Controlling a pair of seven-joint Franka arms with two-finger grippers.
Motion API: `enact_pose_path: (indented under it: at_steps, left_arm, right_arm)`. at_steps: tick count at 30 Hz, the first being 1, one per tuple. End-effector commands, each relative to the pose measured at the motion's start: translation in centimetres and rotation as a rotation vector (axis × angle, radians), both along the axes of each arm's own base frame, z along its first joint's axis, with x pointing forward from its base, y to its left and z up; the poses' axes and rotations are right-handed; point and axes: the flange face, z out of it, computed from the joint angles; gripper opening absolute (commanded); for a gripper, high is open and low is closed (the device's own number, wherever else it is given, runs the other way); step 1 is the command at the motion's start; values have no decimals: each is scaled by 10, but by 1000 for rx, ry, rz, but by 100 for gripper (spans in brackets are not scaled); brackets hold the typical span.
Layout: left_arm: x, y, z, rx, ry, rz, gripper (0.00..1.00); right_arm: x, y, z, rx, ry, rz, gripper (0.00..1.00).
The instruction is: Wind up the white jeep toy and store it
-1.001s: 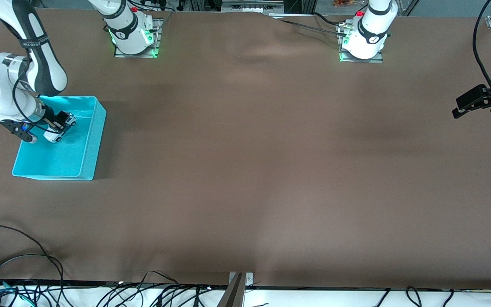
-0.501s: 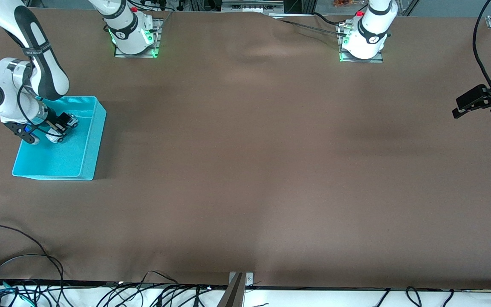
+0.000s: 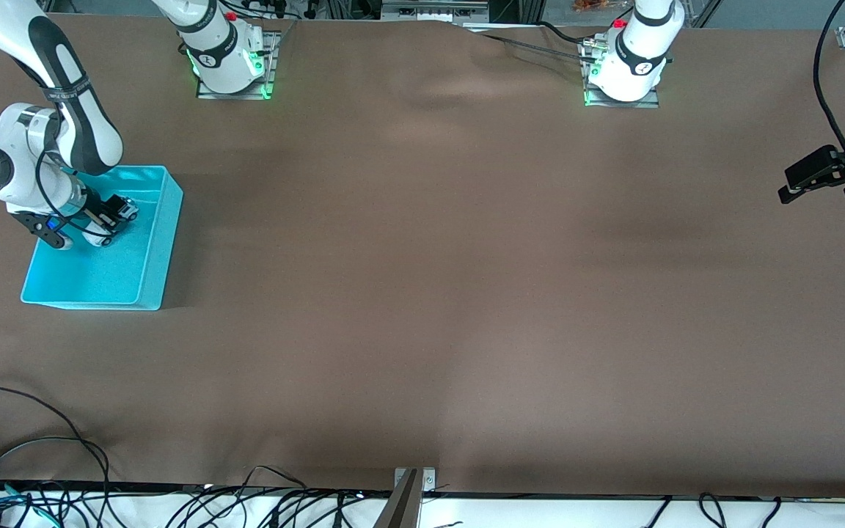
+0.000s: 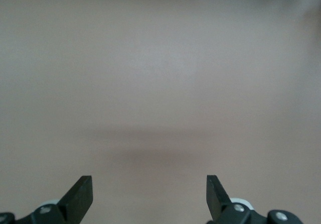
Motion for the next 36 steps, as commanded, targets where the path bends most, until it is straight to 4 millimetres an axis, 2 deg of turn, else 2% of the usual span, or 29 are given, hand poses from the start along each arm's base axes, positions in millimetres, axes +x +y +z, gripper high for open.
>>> enact_pose_path:
  at_steps: [1,11,21,36]
  left_arm:
    - [-1,-1,8,-29,-16,-16,100]
    - [-1,-1,8,-27,-16,-16,100]
    - [-1,-1,8,-29,-16,-16,100]
    - [-1,-1,8,-27,-16,-16,100]
  right_arm:
    - [1,1,6,-13,-10,9,100]
    - [4,18,50,-8,5,29,100]
    - [13,52,100,-13,-41,80,100]
    - [12,73,157,-23,-109,111,100]
